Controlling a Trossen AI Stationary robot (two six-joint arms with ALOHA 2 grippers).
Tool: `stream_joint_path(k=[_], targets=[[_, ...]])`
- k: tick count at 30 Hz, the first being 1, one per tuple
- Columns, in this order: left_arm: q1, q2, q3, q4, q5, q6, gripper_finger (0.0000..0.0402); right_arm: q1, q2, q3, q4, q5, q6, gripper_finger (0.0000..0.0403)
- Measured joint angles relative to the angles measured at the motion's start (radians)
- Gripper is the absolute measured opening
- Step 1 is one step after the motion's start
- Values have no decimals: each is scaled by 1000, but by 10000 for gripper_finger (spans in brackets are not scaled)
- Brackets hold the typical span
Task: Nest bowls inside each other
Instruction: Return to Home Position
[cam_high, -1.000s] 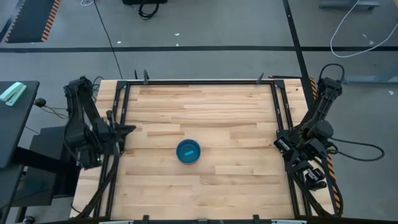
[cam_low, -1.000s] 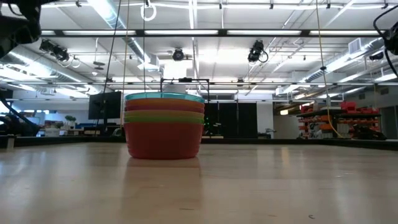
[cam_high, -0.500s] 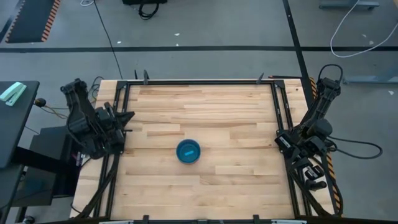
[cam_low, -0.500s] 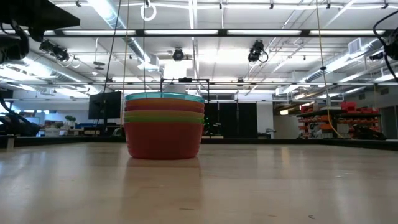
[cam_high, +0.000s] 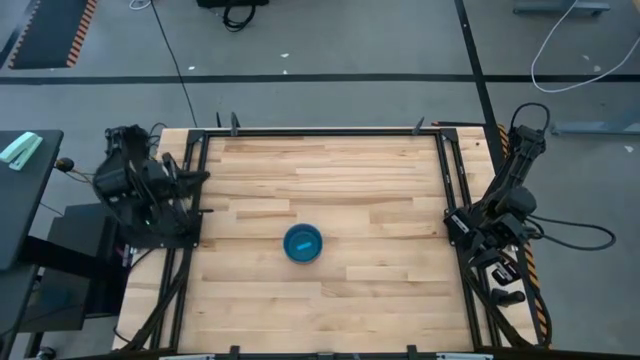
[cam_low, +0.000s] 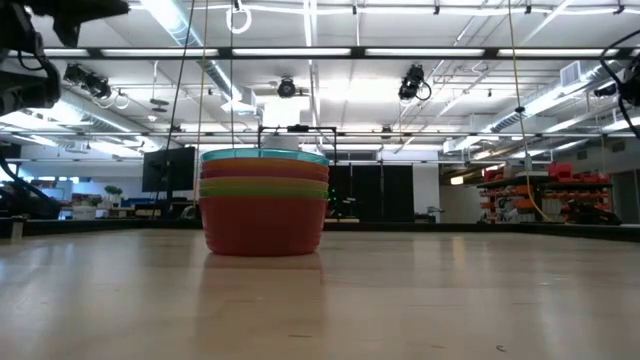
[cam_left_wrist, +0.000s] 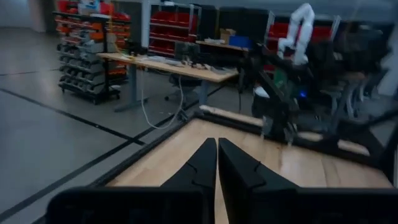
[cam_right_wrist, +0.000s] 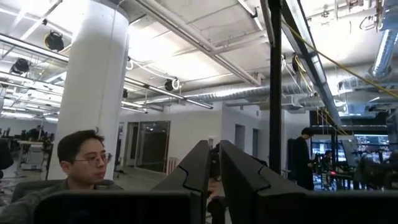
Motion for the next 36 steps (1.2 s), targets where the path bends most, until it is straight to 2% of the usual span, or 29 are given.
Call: stream_joint_path(k=[4,7,15,21,22,24,28,30,32,36], targets=[[22,2,133,34,-1,125,10,-27,-2,0,-2,0,11,48],[26,2,213,130,0,292,6,-47,-4,0,-3,0,28,48],[27,2,353,576,-1,892,26,-66,-36,0,-59,0,109,48],[27,2,385,991,15,1350,10,-66,-47,0,-81,0,121,48],[27,2,386,1057,48,1423,8,-66,-47,0,-86,0,129,48],[27,2,386,1177,182,1575,6,-66,-47,0,-99,0,145,48],[27,3,385,1394,617,1866,12,-66,-47,0,-116,0,164,48],[27,3,385,1471,792,1968,18,-66,-47,0,-116,0,165,48],[27,3,385,1519,899,2028,18,-66,-47,0,-116,0,164,48],[26,4,385,1523,1116,2037,9,-66,-47,3,-118,0,166,48]])
